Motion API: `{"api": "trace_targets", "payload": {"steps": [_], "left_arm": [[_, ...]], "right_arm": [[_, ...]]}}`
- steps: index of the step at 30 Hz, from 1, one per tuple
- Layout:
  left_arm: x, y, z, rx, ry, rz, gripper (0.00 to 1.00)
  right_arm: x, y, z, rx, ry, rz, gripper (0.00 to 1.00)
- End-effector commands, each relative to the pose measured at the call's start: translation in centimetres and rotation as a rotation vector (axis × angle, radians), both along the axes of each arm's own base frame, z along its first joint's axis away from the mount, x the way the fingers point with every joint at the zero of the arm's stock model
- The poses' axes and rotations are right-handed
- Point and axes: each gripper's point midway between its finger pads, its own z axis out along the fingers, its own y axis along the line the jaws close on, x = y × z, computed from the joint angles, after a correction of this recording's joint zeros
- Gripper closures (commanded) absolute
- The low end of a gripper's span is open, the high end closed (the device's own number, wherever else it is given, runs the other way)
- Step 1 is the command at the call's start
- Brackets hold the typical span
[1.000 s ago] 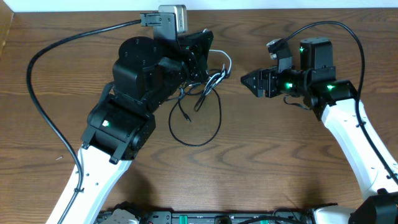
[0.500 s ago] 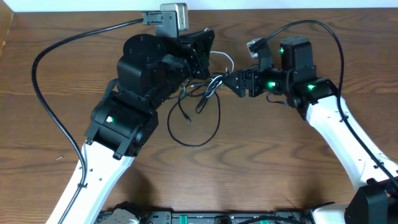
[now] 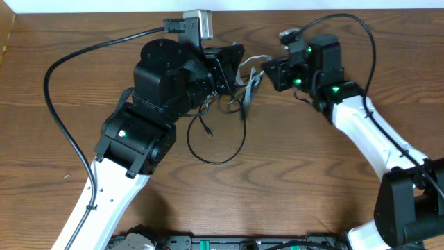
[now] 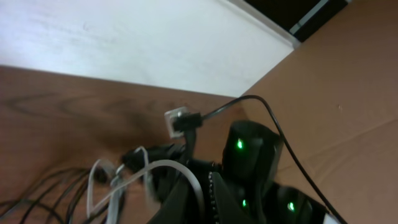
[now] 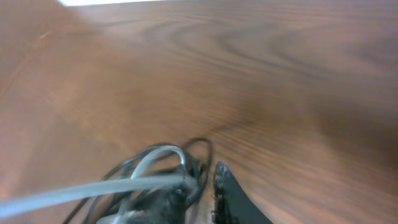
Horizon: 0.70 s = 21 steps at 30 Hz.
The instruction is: Untangle cables
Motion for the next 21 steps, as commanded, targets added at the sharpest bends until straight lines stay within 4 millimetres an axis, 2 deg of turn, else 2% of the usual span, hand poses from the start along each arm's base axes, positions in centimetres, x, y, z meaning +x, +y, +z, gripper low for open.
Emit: {"api": "trace_targets", "payload": {"steps": [1, 5, 8, 11, 14, 17, 21], "left_arm": [[-1.6, 1.5, 2.5, -0.039, -0.038, 0.008, 0.92], [-1.7, 4.1, 2.4, -0.029, -0.019, 0.070, 0.92], [-1.1, 6.2, 1.8, -0.017, 0.006, 0.131, 0.93], [-0.2, 7.9, 1.2, -0.008, 0.030, 0.184, 0.93], [0.6, 8.7, 0.8, -0.010, 0.044, 0.213, 0.93], [1.8, 8.4, 1.1, -0.036, 0.027, 0.220, 0.93], [3.0, 8.1, 2.2, -0.063, -0.023, 0.221, 0.93]], "right_arm": [[2.6, -7.1, -0.3, -0.026, 0.034, -0.266, 0.97], [3.0, -12.4, -1.0, 0.023, 0.103, -0.400, 0.99], [2.7, -14.7, -1.6, 0.050, 0.156, -0.462, 0.99], [2.0, -15.8, -2.5, 0.052, 0.211, -0.491, 0.99], [1.5, -14.7, -2.5, 0.064, 0.221, -0.430, 0.99], [1.1, -11.9, -2.0, 0.097, 0.212, -0.313, 0.93], [0.3, -9.0, -1.6, 0.134, 0.221, -0.214, 0.75]]}}
